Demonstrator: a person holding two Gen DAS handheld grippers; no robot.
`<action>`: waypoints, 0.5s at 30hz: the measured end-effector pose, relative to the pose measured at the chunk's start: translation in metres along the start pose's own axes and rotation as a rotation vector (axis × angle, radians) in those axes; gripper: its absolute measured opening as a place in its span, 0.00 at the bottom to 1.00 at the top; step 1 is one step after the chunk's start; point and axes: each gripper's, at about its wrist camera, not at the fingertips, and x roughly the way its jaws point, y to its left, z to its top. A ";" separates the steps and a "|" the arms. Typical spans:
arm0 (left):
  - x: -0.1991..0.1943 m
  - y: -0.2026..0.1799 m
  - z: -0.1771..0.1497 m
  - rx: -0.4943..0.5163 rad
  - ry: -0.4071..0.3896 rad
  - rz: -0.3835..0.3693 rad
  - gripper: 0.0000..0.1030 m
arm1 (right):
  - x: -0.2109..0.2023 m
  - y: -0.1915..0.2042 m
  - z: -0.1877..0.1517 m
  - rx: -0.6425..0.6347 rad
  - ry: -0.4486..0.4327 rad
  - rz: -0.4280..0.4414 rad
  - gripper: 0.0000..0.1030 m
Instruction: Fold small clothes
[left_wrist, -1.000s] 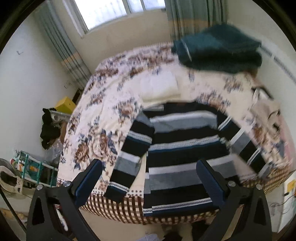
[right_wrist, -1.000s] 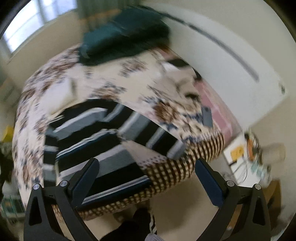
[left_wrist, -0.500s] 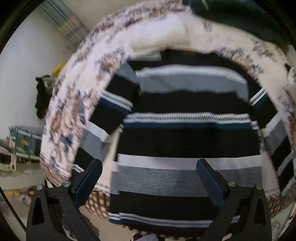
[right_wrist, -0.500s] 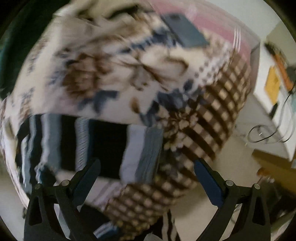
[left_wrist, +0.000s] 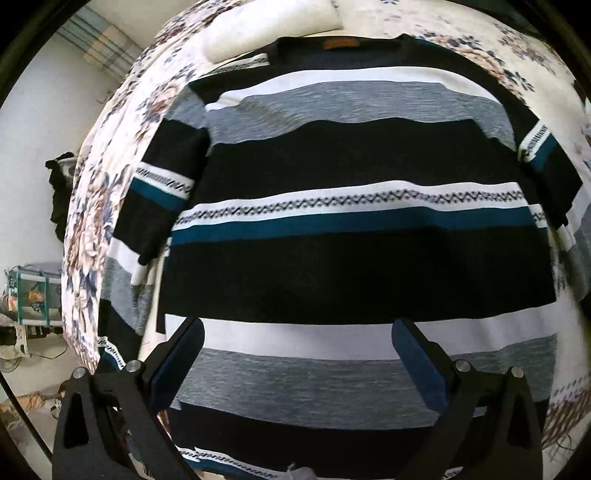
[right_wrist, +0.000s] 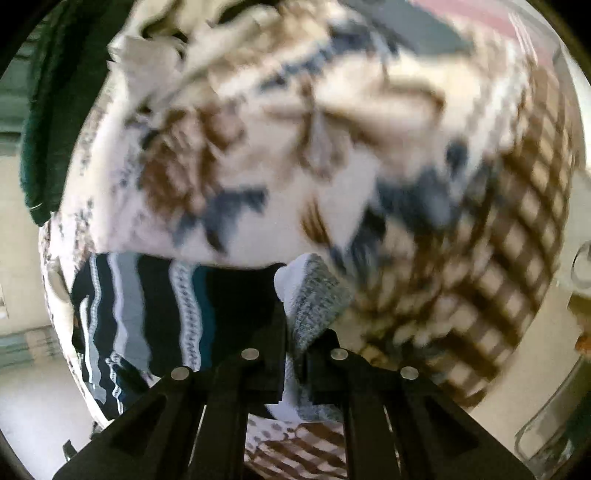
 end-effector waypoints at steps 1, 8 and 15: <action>0.000 -0.001 0.002 0.004 -0.004 -0.005 1.00 | -0.012 0.001 0.007 -0.012 -0.028 0.001 0.07; 0.004 -0.015 0.005 0.029 -0.014 -0.046 1.00 | -0.051 0.021 0.081 -0.085 -0.111 -0.060 0.07; 0.012 0.000 -0.013 0.010 0.028 -0.065 1.00 | -0.029 0.015 0.095 -0.115 0.026 -0.166 0.29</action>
